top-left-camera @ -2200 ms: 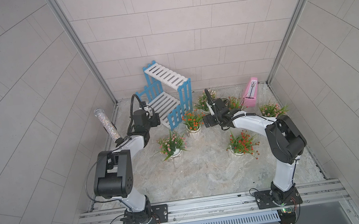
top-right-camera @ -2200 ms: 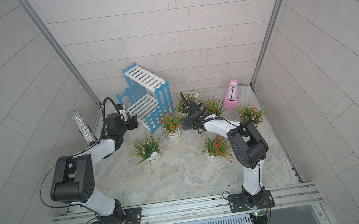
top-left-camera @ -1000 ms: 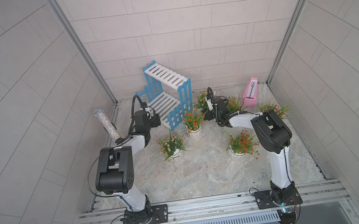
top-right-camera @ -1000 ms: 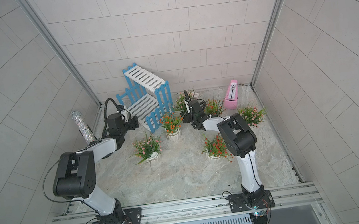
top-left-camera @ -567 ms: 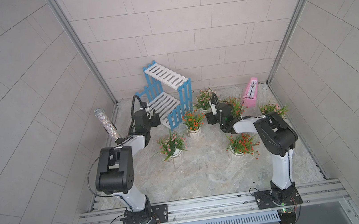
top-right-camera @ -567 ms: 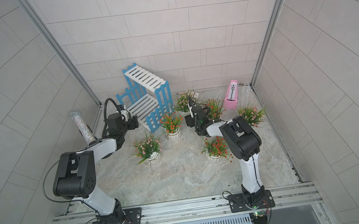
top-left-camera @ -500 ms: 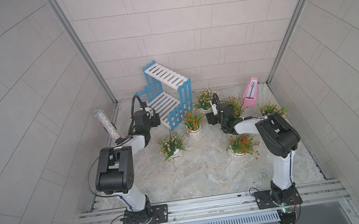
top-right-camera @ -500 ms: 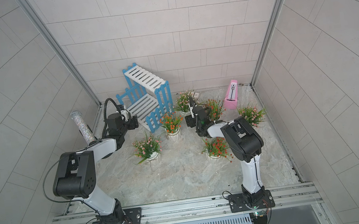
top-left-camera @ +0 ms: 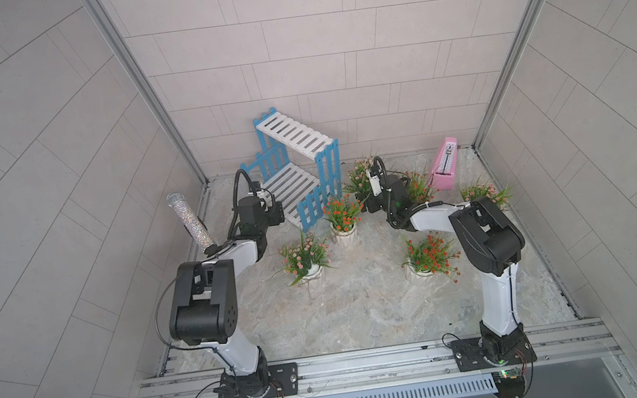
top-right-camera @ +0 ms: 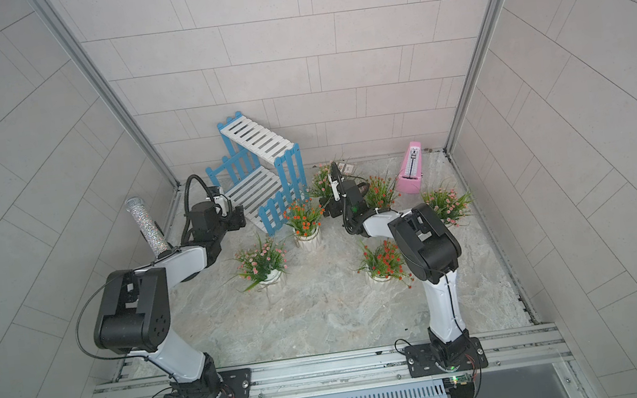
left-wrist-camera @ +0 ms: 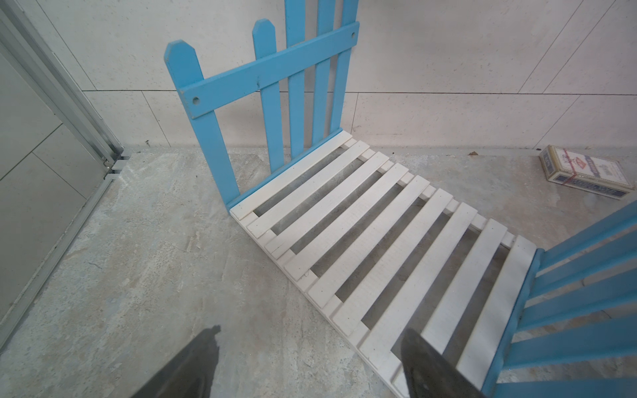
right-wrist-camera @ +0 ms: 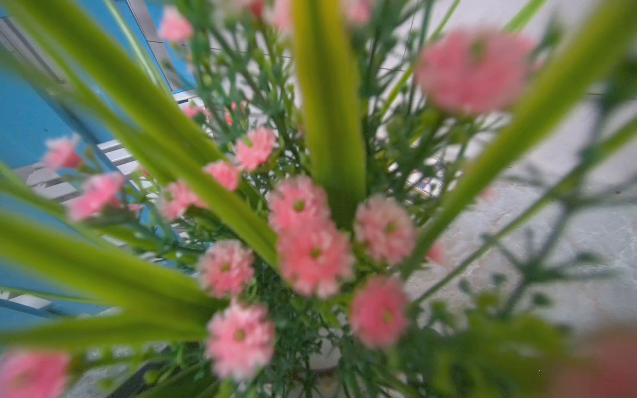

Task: Place the baby's breath potted plants on the rack by color
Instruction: Pick up the baby's breath potted plant from the center of the board.

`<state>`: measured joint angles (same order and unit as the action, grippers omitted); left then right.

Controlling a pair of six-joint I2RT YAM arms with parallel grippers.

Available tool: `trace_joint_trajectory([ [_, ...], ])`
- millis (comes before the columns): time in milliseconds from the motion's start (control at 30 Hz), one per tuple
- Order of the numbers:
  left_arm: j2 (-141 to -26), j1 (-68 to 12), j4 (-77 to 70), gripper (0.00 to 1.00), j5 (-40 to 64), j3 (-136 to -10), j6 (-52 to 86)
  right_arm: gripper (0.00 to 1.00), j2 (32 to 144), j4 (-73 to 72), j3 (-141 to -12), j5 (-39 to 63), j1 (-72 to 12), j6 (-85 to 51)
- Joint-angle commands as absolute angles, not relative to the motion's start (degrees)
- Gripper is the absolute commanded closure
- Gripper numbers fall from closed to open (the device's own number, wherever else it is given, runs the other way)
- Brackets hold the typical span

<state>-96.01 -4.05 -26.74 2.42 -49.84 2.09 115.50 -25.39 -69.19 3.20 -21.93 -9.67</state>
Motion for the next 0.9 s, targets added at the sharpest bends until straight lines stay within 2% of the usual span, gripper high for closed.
trace_joint_trajectory([
  [0, -96.06, -4.37, -28.39, 0.14, 2.05, -49.75, 1.8, 0.01, 117.56, -22.99, -72.08, 5.2, -21.22, -10.2],
  [433, -95.72, -4.39, -28.21, 0.14, 2.17, -49.7, 2.16, 0.01, 123.52, -10.36, -85.1, 7.03, -20.57, -9.84],
  [767, -95.01, -4.37, -28.34, 0.14, 2.29, -49.07, 2.54, 0.0, 123.84, -6.25, -86.14, 5.1, -20.57, -9.41],
  [867, -94.66, -4.35, -28.39, 0.14, 2.17, -48.89, 2.64, 0.04, 123.75, -7.12, -85.63, 5.13, -20.57, -9.4],
])
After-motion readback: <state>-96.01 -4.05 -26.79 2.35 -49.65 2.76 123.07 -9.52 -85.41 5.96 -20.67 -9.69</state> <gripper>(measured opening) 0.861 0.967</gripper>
